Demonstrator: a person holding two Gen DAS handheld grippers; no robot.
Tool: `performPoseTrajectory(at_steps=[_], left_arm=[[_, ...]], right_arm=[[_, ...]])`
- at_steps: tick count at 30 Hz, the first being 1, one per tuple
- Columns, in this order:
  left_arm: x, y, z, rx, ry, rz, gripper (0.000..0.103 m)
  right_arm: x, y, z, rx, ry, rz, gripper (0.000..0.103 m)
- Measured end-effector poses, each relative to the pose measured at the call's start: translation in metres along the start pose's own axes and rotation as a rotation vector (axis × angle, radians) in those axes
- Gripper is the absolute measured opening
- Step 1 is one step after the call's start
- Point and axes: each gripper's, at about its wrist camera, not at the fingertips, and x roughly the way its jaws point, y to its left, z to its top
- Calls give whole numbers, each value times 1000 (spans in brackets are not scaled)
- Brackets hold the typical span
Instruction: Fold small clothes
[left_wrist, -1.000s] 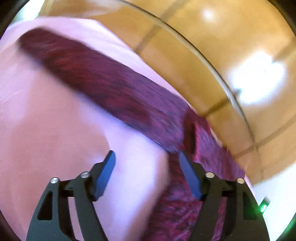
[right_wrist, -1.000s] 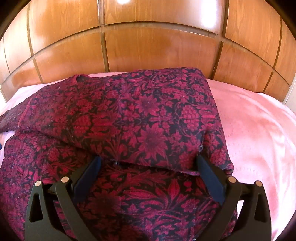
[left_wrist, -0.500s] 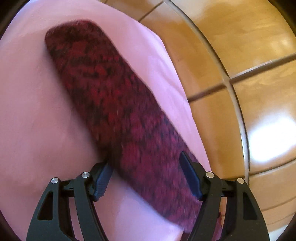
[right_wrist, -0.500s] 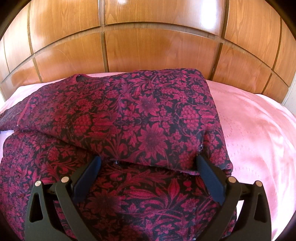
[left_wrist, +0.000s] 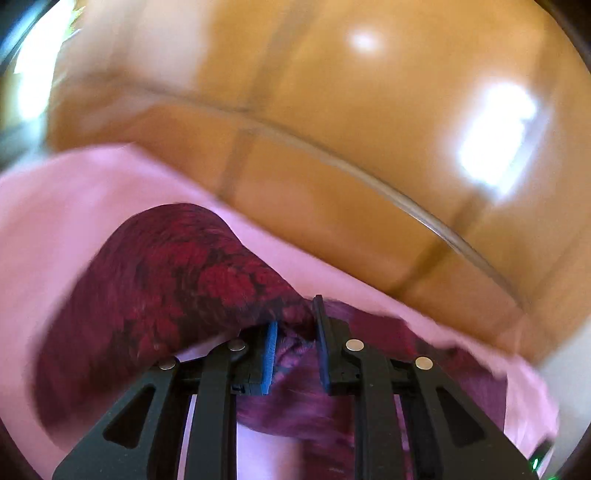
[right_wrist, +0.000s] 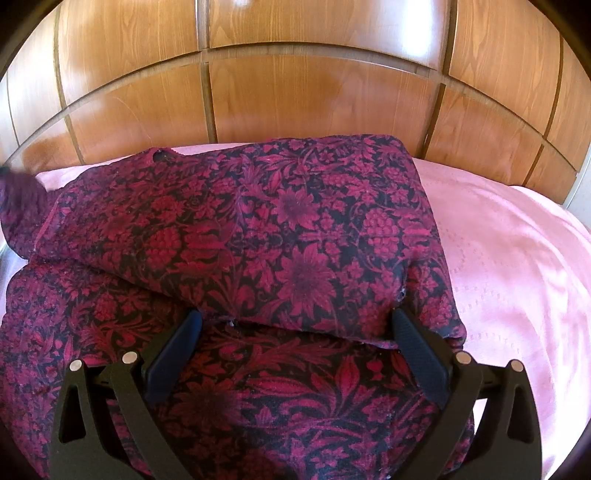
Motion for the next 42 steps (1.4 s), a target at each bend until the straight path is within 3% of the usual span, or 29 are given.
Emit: performPoseTrajectory(at_steps=[4, 6, 7, 8, 10, 13, 16, 20, 21, 23, 25, 28, 30, 32, 36, 37, 38, 39, 40, 42], left_arm=[[14, -84, -45, 234, 86, -79, 19], [24, -118, -78, 350, 173, -113, 44], [26, -125, -88, 383, 195, -123, 66], [24, -132, -102, 419, 203, -125, 72], [13, -142, -133, 488, 196, -129, 72], [5, -138, -153, 522, 191, -101, 72], [-15, -121, -162, 499, 173, -87, 75], [-44, -87, -155, 362, 112, -48, 75], [-51, -71, -151, 308, 98, -33, 75], [-52, -53, -147, 223, 104, -37, 75], [-50, -32, -149, 138, 123, -26, 75], [-42, -7, -150, 9, 136, -85, 75], [-40, -9, -149, 20, 135, -86, 76], [-42, -8, -149, 26, 127, -96, 79], [-41, -4, -154, 14, 126, -124, 82], [-40, -2, -154, 7, 126, -136, 82], [-37, -4, -154, 2, 125, -142, 82], [-37, -5, -154, 0, 123, -146, 82], [-36, -4, -153, -5, 122, -151, 82], [-36, -2, -155, -7, 120, -155, 82]], right_arm=[[0, -1, 0, 7, -2, 7, 101], [-1, 0, 0, 9, -2, 8, 101], [-1, 0, 0, 12, -3, 12, 101], [-1, -1, 0, 14, -4, 15, 101], [-1, -2, 0, 19, -7, 21, 101], [-1, -2, 0, 21, -8, 23, 101], [-2, -2, 1, 21, -8, 24, 101], [-5, -2, 5, 13, -1, 25, 101], [-10, 0, 10, 4, -11, 23, 100], [-23, 9, 20, -16, -44, 53, 86], [-42, 32, 35, -85, -83, 131, 83], [-67, 92, 53, -263, -157, 225, 83], [-71, 136, 61, -375, -171, 273, 82], [-70, 175, 66, -482, -175, 302, 72], [-56, 238, 69, -671, -172, 278, 67], [-47, 253, 70, -723, -163, 248, 57], [-38, 263, 69, -769, -148, 224, 37], [-32, 269, 70, -797, -135, 199, 29], [-31, 269, 72, -784, -141, 185, 22], [-45, 253, 84, -654, -175, 227, 20]])
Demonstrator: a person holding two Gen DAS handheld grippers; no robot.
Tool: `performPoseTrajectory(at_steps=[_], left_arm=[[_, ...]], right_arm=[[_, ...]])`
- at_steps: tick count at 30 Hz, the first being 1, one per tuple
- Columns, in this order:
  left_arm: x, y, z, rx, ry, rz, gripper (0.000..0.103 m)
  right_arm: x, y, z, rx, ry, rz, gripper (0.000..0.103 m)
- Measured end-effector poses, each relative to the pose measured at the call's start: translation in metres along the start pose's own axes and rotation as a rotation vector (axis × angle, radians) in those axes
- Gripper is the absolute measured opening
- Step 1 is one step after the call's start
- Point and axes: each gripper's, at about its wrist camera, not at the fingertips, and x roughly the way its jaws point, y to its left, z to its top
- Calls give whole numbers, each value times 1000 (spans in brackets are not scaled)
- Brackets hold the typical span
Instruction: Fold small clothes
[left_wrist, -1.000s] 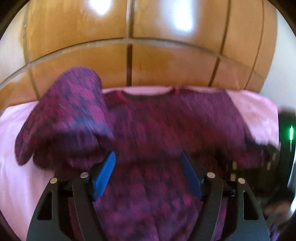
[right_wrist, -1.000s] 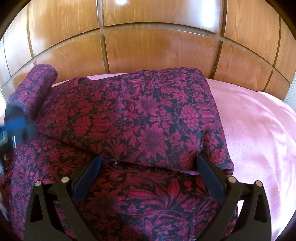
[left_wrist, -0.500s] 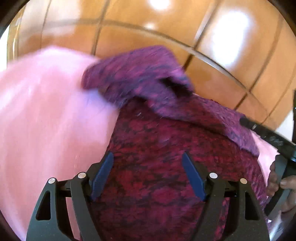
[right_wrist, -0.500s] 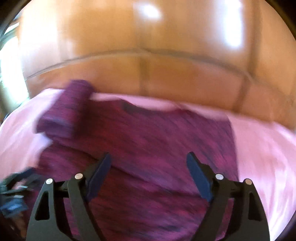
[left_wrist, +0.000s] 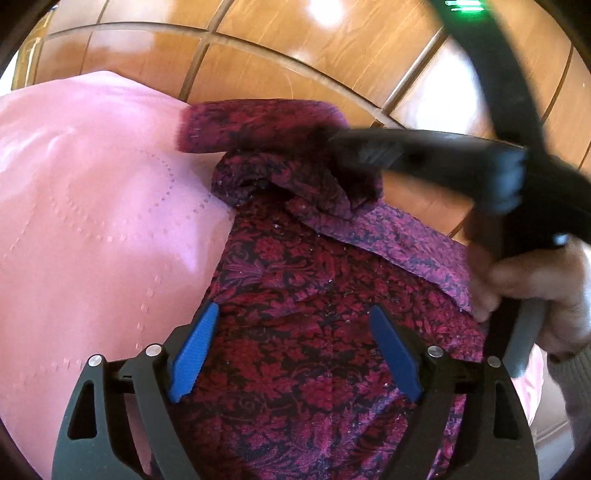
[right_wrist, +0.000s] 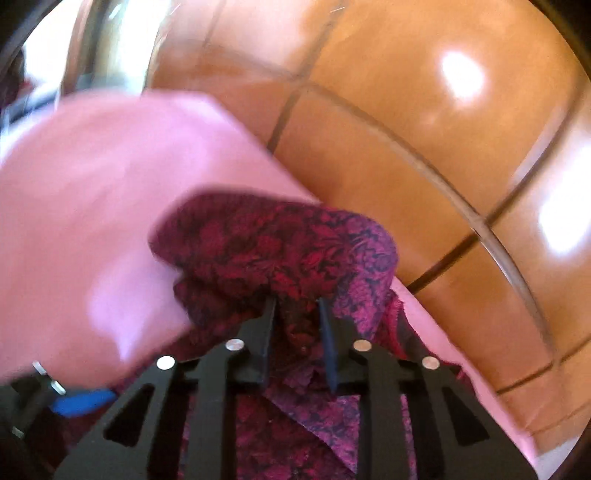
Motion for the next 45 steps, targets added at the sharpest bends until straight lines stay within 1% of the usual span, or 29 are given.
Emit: performPoseTrajectory(at_steps=[1, 3, 4, 5, 6, 7, 8, 9, 10, 11, 12, 14, 16, 18, 19, 21, 24, 27, 29, 31, 33, 34, 36, 37, 38, 40, 42, 43, 45], left_arm=[[0, 1, 0, -1, -1, -1, 82], [0, -1, -2, 2, 1, 3, 82], [0, -1, -3, 6, 2, 6, 82], [-1, 0, -4, 9, 3, 8, 83], [-1, 0, -4, 12, 5, 8, 83], [-1, -1, -4, 11, 4, 8, 83], [-1, -1, -4, 11, 4, 9, 83], [-1, -1, -4, 12, 5, 9, 83], [-2, -1, -5, 13, 6, 10, 83], [-2, -2, -5, 15, 8, 13, 83], [-2, -2, -5, 18, 11, 16, 83], [-2, -3, -3, 18, 22, 12, 83], [-3, -2, 0, 7, 35, 4, 83], [-5, -2, 7, -7, 61, -4, 83], [-7, -2, 13, -26, 66, -19, 83], [-10, 0, 23, -62, 69, -56, 83], [-14, 10, 46, -157, 56, -134, 83], [-7, 21, 62, -245, 60, -168, 83], [3, 32, 75, -316, 64, -187, 83], [8, 39, 83, -384, 65, -215, 83], [13, 44, 91, -431, 58, -238, 83], [18, 46, 96, -460, 59, -255, 83], [26, 49, 102, -502, 64, -271, 83], [32, 49, 105, -527, 66, -285, 83], [34, 49, 109, -536, 66, -286, 83], [38, 47, 116, -537, 64, -268, 83], [36, 46, 122, -527, 53, -281, 83], [33, 44, 123, -518, 54, -285, 83], [27, 41, 122, -496, 57, -302, 83]], right_arm=[[-9, -12, -2, 66, -24, 5, 20], [-32, -48, -9, 266, -81, 32, 19], [-44, -77, -19, 432, -112, 66, 18], [-51, -105, -34, 591, -130, 101, 11], [-54, -123, -48, 705, -138, 128, 6], [-54, -151, -76, 886, -138, 179, 3], [-51, -167, -98, 1004, -134, 217, 4], [-46, -181, -121, 1100, -129, 249, 8], [-41, -193, -147, 1180, -109, 253, 12], [-37, -202, -166, 1227, -89, 244, 24], [-36, -208, -191, 1285, -79, 246, 30], [-38, -210, -218, 1348, -72, 258, 45], [-41, -211, -238, 1376, -73, 272, 46], [-41, -211, -240, 1368, -82, 295, 47], [-37, -214, -238, 1368, -88, 310, 49], [-34, -221, -241, 1393, -96, 337, 50], [-12, -231, -227, 1404, -86, 346, 50], [12, -239, -208, 1436, -60, 304, 50], [29, -245, -197, 1439, -46, 275, 44], [38, -249, -188, 1427, -7, 252, 42], [39, -250, -184, 1416, -3, 220, 41], [42, -250, -183, 1417, 1, 222, 41], [48, -250, -179, 1391, 26, 201, 28], [49, -250, -176, 1357, 35, 190, 16], [48, -249, -173, 1335, 35, 189, 13], [30, -248, -162, 1270, -16, 183, 11], [4, -246, -148, 1216, -85, 191, 11], [-16, -245, -142, 1179, -138, 195, 11], [-48, -243, -138, 1127, -215, 194, 11]])
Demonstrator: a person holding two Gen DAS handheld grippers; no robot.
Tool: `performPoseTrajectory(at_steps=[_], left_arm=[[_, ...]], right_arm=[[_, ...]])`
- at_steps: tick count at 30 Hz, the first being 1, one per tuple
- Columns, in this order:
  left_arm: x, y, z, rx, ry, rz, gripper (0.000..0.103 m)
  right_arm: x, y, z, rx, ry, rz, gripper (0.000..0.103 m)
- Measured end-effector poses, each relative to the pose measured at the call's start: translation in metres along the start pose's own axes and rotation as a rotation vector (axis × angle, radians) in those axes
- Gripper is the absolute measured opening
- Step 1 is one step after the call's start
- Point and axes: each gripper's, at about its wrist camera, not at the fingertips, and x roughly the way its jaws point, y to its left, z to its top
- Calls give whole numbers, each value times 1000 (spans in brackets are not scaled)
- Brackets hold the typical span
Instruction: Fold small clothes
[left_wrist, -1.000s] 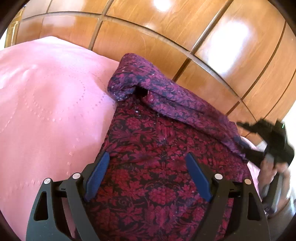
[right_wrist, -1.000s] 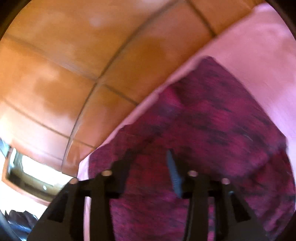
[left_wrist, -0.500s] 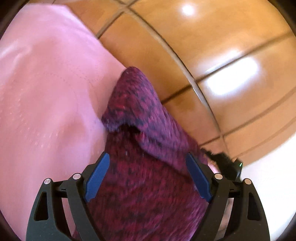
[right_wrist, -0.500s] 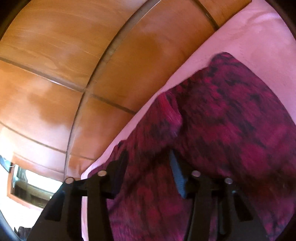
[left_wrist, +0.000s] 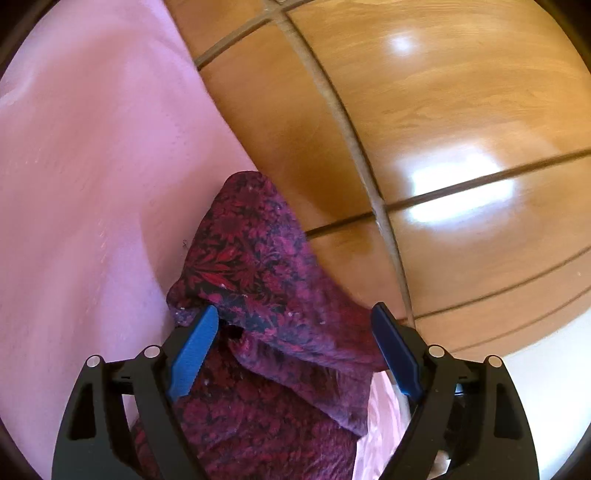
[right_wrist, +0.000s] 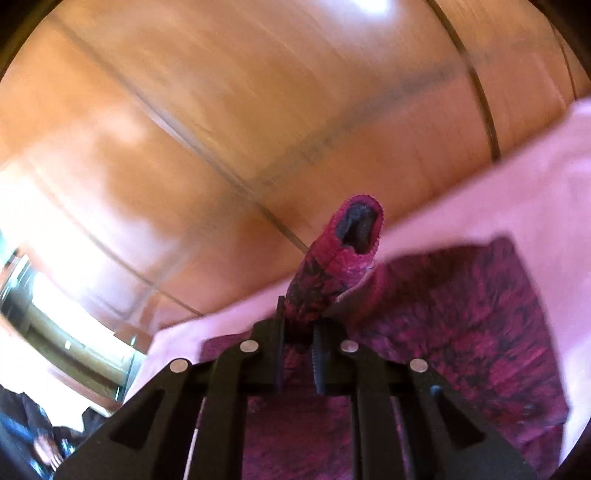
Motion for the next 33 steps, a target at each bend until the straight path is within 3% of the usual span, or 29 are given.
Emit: performPoseTrajectory(at_steps=[2, 4, 8, 11, 18, 20, 21, 22, 24, 26, 28, 30, 32, 33], left_arm=[[-7, 0, -6, 33, -2, 34, 83], [-12, 10, -15, 21, 25, 34, 83], [-15, 25, -28, -16, 54, 64, 83], [-14, 20, -27, 26, 41, 118, 83], [5, 2, 2, 94, 44, 164, 83], [21, -3, 13, 127, 63, 214, 82], [29, -3, 16, 138, 89, 218, 77], [39, -2, 18, 159, 122, 244, 57], [49, -1, 14, 206, 152, 324, 31], [46, -1, 5, 267, 139, 374, 31], [47, 3, -7, 308, 139, 407, 31], [39, 3, -10, 318, 117, 385, 32], [31, 1, -6, 312, 101, 377, 45], [25, -1, -1, 318, 87, 357, 46]], right_arm=[[-25, -6, -4, 6, -32, 21, 11], [-32, -22, -14, 20, -28, -16, 11], [-25, -79, -39, 142, 40, -95, 11], [-23, -108, -56, 211, 73, -105, 11], [-24, -114, -65, 210, 84, -95, 11], [-24, -112, -63, 212, 88, -92, 11], [-24, -111, -63, 206, 90, -95, 11], [-25, -109, -64, 193, 95, -98, 11], [-25, -103, -56, 156, 105, -88, 11], [-30, -91, -58, 72, 101, -109, 11], [-29, -95, -65, 88, 115, -122, 10], [-24, -105, -70, 120, 126, -118, 10], [-25, -107, -69, 135, 125, -102, 11], [-25, -105, -68, 129, 125, -97, 11]])
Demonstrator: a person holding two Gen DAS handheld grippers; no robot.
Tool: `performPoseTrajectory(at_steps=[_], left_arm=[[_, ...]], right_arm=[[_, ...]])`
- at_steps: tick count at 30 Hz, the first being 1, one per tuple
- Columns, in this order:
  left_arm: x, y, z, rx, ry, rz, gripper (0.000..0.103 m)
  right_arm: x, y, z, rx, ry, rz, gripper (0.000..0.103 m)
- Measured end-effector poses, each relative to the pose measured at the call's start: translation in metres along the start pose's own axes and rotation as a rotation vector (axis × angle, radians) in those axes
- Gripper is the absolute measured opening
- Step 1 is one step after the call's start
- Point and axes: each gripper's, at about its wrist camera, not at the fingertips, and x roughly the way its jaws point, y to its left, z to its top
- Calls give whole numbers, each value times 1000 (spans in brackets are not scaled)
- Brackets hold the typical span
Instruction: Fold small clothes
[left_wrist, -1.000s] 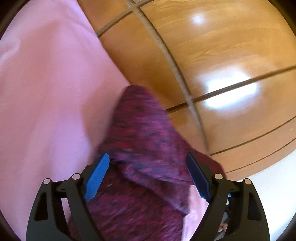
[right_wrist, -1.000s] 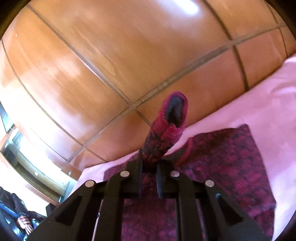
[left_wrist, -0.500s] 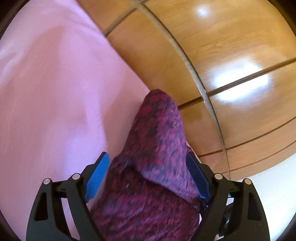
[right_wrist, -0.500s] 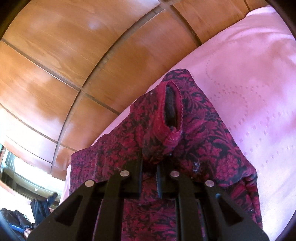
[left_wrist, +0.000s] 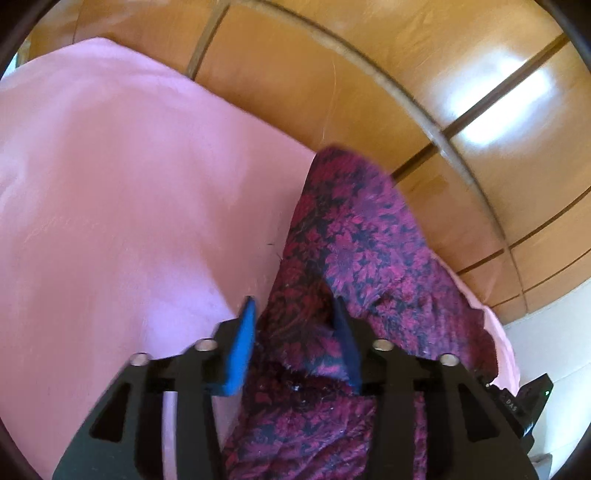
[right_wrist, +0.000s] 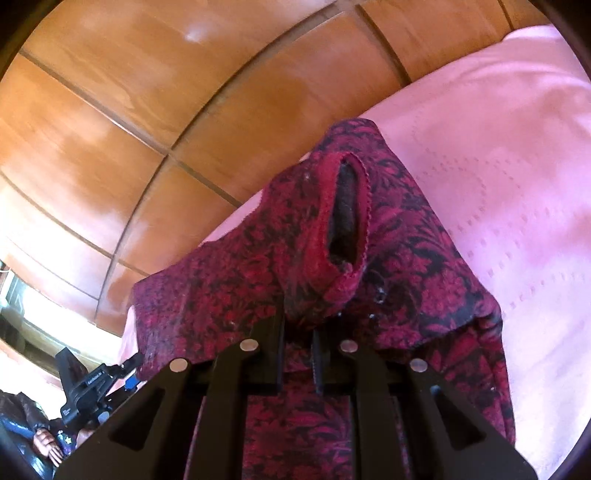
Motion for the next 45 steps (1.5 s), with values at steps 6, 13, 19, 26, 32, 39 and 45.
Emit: performPoseTrajectory(at_steps=[6, 13, 19, 26, 32, 39, 45], left_arm=[[5, 5, 48, -65, -7, -95, 59], [46, 1, 77, -62, 78, -137, 59], [53, -20, 69, 35, 51, -121, 20], [37, -26, 44, 175, -34, 46, 17], [55, -35, 42, 241, -21, 256, 28], [-15, -66, 16, 322, -209, 144, 28], [15, -76, -23, 386, -82, 117, 28]], right_arm=[[-27, 9, 7, -34, -15, 20, 44], [-37, 13, 31, -91, -54, -53, 44], [3, 14, 42, -151, 17, -133, 22], [-2, 27, 32, -276, -45, -229, 9], [15, 14, 27, -252, -25, -269, 12], [-35, 54, 22, -325, -142, -238, 44], [-8, 87, 2, -434, -58, -207, 61]])
